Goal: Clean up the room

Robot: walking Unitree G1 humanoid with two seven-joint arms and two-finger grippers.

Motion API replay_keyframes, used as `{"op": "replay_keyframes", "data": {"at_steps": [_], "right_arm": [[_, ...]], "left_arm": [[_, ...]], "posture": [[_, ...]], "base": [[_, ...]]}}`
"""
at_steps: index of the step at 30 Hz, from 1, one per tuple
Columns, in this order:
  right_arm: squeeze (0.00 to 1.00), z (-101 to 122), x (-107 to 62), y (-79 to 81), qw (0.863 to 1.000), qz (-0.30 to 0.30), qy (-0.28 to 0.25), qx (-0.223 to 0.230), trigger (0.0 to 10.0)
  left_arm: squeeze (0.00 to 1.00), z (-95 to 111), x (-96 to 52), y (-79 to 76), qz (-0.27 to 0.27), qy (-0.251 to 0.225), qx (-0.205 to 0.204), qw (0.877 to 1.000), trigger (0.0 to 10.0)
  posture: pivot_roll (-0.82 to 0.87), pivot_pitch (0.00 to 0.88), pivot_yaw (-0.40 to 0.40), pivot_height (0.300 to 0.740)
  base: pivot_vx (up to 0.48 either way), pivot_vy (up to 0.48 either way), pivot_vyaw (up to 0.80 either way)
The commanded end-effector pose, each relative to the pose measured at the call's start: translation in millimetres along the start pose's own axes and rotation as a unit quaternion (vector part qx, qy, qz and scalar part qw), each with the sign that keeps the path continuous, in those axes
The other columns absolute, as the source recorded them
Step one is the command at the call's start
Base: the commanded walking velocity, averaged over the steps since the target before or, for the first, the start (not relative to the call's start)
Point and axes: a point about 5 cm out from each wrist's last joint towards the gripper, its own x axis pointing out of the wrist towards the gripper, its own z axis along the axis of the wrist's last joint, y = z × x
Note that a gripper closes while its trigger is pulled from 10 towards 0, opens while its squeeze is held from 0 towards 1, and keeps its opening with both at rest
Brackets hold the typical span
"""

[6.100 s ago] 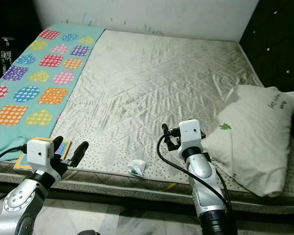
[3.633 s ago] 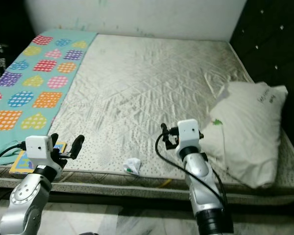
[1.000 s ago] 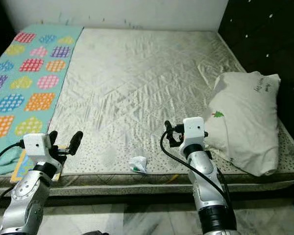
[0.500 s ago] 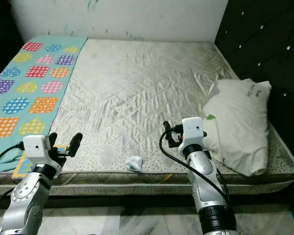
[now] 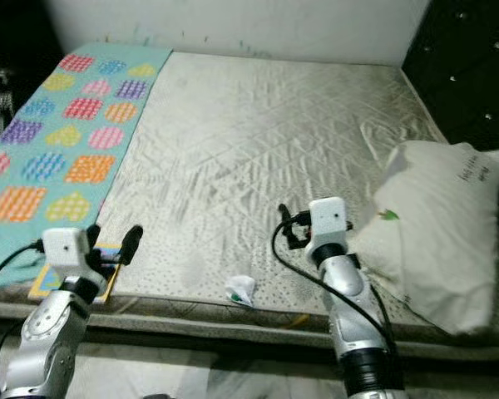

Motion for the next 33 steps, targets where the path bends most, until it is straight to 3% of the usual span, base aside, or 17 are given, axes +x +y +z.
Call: {"op": "replay_keyframes", "data": {"at_steps": [1, 8, 18, 33], "right_arm": [[0.00, -5.5, -4.9, -7.0, 1.000, -0.008, 0.007, -0.004, 10.0], [0.00, -5.8, -4.4, -7.0, 1.000, -0.006, 0.007, -0.005, 10.0], [0.00, -8.0, -4.6, -7.8, 1.000, -0.009, 0.012, -0.001, 10.0], [0.00, -4.1, -2.7, -6.3, 1.000, -0.007, 0.008, -0.004, 10.0]], "left_arm": [[0.00, 0.5, 1.8, -4.5, -0.008, 0.001, -0.001, 1.000, 10.0], [0.00, 0.0, 1.9, -4.9, -0.010, 0.003, 0.000, 1.000, 10.0], [0.00, -1.1, 1.8, 0.5, 0.019, 0.007, -0.018, 1.000, 10.0], [0.00, -0.6, 3.4, -1.7, 0.013, 0.008, -0.021, 1.000, 10.0]], "posture": [[0.07, 0.064, -0.031, 0.740], [0.07, 0.064, -0.032, 0.740], [0.07, 0.069, -0.034, 0.740], [0.07, 0.077, -0.034, 0.740]], "base": [[0.289, 0.000, 0.47], [0.278, 0.000, 0.28], [0.000, 0.000, 0.00], [0.000, 0.441, 0.00]]}}
